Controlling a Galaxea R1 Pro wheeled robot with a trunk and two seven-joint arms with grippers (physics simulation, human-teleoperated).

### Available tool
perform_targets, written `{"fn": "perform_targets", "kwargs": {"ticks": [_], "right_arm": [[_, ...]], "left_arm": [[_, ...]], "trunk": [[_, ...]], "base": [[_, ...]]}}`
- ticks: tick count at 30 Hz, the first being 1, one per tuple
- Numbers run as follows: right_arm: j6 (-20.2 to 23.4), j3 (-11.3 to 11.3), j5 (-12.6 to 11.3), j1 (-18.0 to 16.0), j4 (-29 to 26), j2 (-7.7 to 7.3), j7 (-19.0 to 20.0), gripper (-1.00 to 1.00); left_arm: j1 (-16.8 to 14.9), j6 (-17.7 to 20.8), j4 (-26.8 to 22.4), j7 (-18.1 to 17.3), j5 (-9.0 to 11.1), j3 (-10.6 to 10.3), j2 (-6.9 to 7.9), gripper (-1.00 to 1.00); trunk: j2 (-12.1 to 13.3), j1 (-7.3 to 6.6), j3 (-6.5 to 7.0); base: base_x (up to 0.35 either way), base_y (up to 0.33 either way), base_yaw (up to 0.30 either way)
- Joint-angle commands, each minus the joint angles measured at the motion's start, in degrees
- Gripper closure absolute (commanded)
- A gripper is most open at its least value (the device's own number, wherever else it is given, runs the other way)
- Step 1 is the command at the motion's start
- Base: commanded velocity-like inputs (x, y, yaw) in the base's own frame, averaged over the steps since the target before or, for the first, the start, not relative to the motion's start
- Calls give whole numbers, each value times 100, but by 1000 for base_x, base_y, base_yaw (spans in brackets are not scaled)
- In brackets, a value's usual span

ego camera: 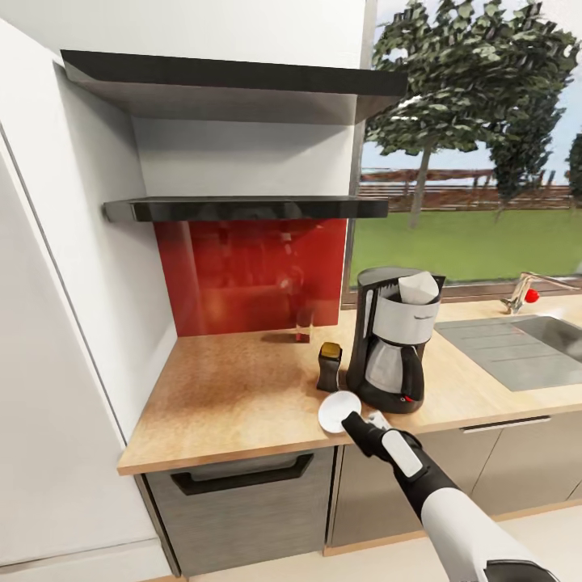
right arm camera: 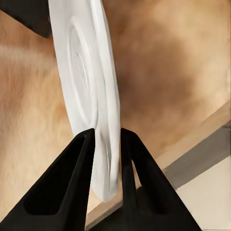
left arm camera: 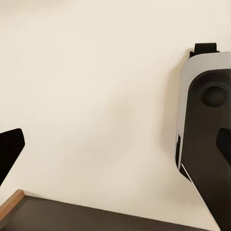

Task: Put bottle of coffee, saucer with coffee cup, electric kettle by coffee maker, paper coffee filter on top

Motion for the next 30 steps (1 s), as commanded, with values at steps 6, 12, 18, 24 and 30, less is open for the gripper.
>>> {"fn": "perform_targets", "kwargs": {"ticks": [6, 12, 18, 24, 30], "right_arm": [[20, -25, -35, -1, 170, 7, -11, 100], [23, -26, -35, -1, 182, 8, -11, 100], [24, -26, -32, -1, 183, 8, -11, 100], [24, -26, -30, -1, 183, 8, -11, 100], [24, -32, -23, -1, 183, 10, -11, -100]], "left_arm": [[32, 20, 4, 12, -63, 45, 0, -100], [53, 20, 2, 12, -64, 44, 0, -100], [54, 18, 2, 12, -63, 43, 0, -100], [57, 20, 2, 12, -63, 43, 1, -100], [62, 20, 2, 12, -64, 43, 0, -100]], "trunk": [[-7, 3, -6], [-7, 3, -6], [-7, 3, -6], [-7, 3, -6], [-7, 3, -6]], "base": [[25, 0, 0], [143, 0, 0], [21, 0, 0], [1, 0, 0], [0, 0, 0]]}}
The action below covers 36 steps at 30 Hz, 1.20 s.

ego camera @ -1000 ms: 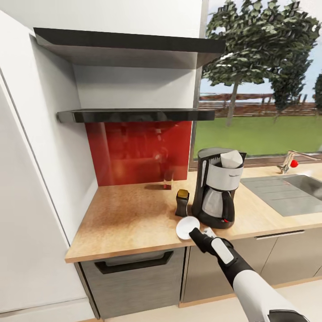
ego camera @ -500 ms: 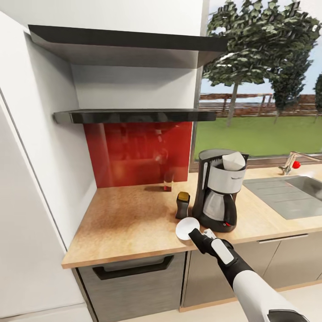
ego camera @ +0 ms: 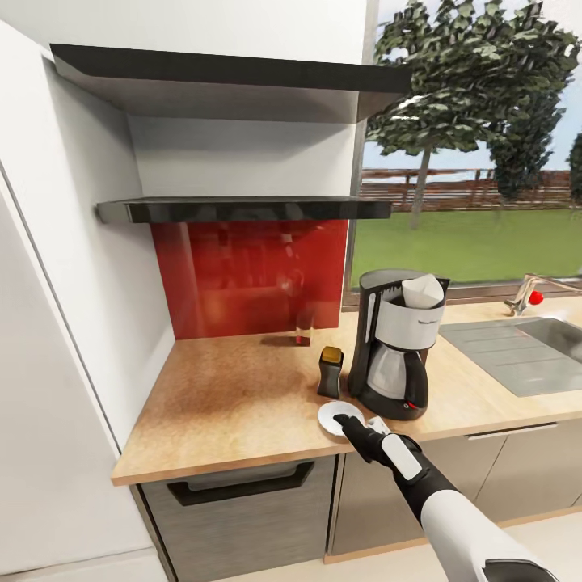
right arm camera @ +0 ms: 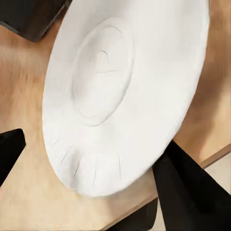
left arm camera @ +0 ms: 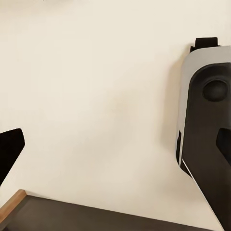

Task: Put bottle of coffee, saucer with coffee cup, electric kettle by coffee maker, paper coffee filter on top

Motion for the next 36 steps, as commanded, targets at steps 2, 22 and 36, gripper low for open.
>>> {"fn": "perform_targets", "kwargs": {"ticks": [2, 22, 36], "right_arm": [[22, -14, -14, -1, -5, 0, -19, -100], [22, -8, -14, -1, -5, -1, -19, -100], [22, -6, -5, -1, -5, -1, -19, -100]], "left_arm": [[-3, 20, 2, 12, -61, 48, 1, -100], [-1, 252, -6, 12, -55, 61, -1, -100], [-1, 274, -13, 15, -34, 72, -2, -100]], "trunk": [[-6, 3, -6], [-6, 3, -6], [-6, 3, -6]], "base": [[0, 0, 0], [-19, -73, 0], [-273, -153, 0]]}}
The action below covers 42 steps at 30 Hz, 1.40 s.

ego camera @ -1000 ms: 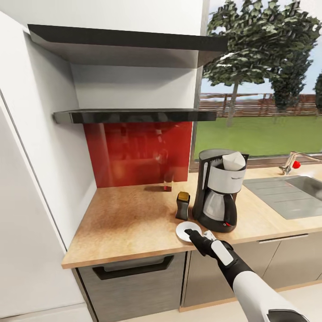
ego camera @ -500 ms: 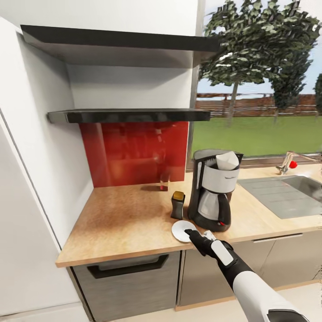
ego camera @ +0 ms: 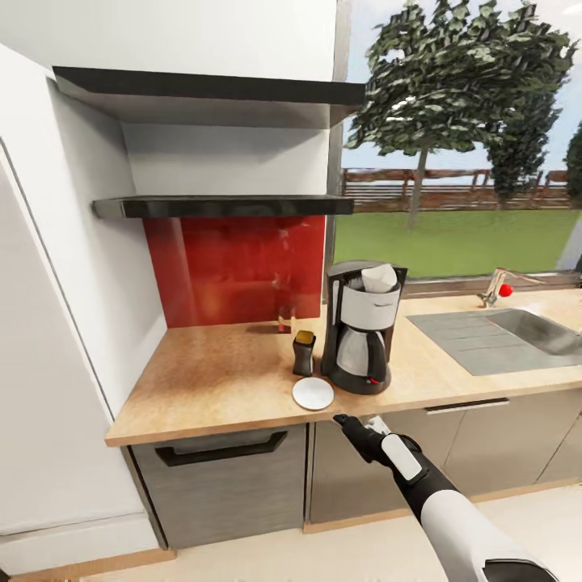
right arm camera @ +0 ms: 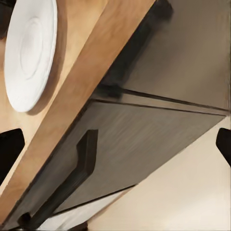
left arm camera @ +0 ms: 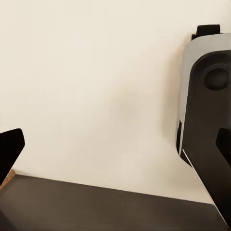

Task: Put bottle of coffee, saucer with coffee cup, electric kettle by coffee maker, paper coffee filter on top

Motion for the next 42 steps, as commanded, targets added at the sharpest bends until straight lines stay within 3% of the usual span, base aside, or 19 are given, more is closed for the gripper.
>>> {"fn": "perform_targets", "kwargs": {"ticks": [1, 21, 24, 27, 31, 35, 39, 41, 42], "right_arm": [[22, -12, -30, -1, -6, 1, -16, -100], [33, 6, -18, -1, 35, 23, -12, -100], [20, 19, -9, -1, 268, 37, -3, -100], [-18, 82, 103, -1, 1078, 24, 3, -100], [-774, 223, 653, 1, 2093, -31, 7, -100], [-2037, 265, 1603, 494, 2411, -70, 7, -100], [-2408, 275, 2717, 1027, 2462, -261, -16, -100], [-2446, 275, 3089, 1173, 2467, -314, -39, -100], [-2459, 277, 3475, 1294, 2470, -372, -54, -100]], "left_arm": [[-3, 22, 0, 14, -58, 53, 0, -100], [-6, -23, -62, 43, -35, 80, -4, -100], [-6, -48, -68, 30, -30, 86, -5, -100], [-6, -75, -78, 16, -35, 87, -20, -100], [-6, -157, -83, 10, -36, 87, -45, -100], [-6, -461, -68, 9, -41, 87, -91, -100], [-6, -678, -60, 9, -46, 79, -229, -100], [-5, -852, -47, 9, -48, 79, -254, -100], [-2, -1074, -27, 9, -43, 78, -264, -100]], "trunk": [[-7, -1, -6], [-7, -1, -6], [-7, -1, -6], [-7, -1, -6], [-7, -1, -6], [-7, -1, -6], [-7, -1, -6], [-7, -1, -6], [-7, -1, -6]], "base": [[-307, -99, 0], [-133, -263, 0], [-3, -308, 0], [-1, -308, 0], [0, -294, 0], [0, -134, 0], [0, -23, 0], [0, -6, 0], [0, -3, 0]]}}
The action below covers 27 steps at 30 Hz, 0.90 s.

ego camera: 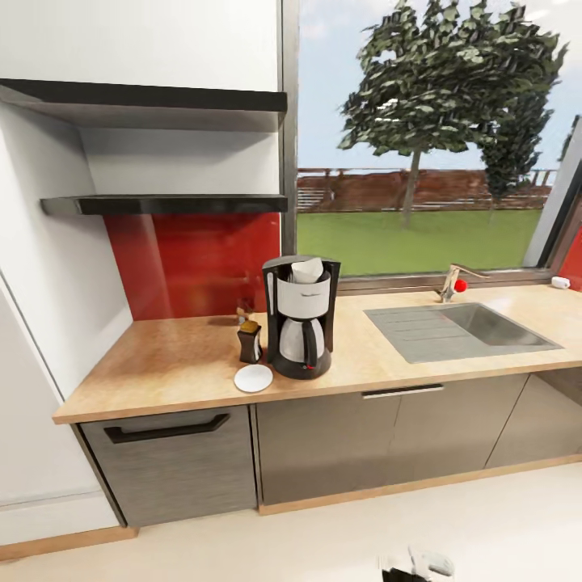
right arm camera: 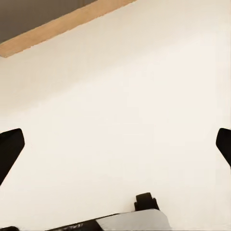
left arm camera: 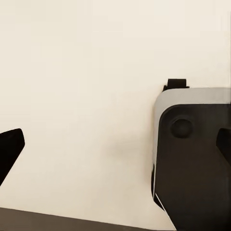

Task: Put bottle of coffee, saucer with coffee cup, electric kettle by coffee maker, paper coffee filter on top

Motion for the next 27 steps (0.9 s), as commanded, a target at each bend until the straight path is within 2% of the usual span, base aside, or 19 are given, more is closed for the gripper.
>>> {"fn": "perform_targets", "kwargs": {"ticks": [1, 3, 7, 17, 18, 27], "right_arm": [[-25, 21, 252, 70, 4, -50, -11, -100], [-40, 20, 649, 162, 5, -111, -15, -100], [-47, 15, 912, 234, 1, -135, -22, -100], [-37, 5, 974, 263, -4, -143, -32, -100], [-28, 13, 986, 264, -12, -60, -24, -100], [-42, 14, 992, 345, 4, -155, -23, -100]], "left_arm": [[6, -141, 12, 19, -54, 48, 1, -100], [52, -389, 22, 19, -48, 48, 18, -100], [129, -672, 24, 19, -45, 47, 37, -100], [152, -798, -5, -43, -43, 47, 48, -100], [152, -794, 7, -51, -41, 46, 67, -100], [152, -793, -14, -46, -43, 45, 56, -100]], "trunk": [[-7, 3, -5], [-7, 3, -5], [-7, 3, -5], [-7, 3, -5], [-7, 3, -5], [-7, 3, -5]], "base": [[0, -2, 0], [0, -1, 0], [0, 0, 0], [0, 0, 0], [0, 0, -262], [0, 0, -292]]}}
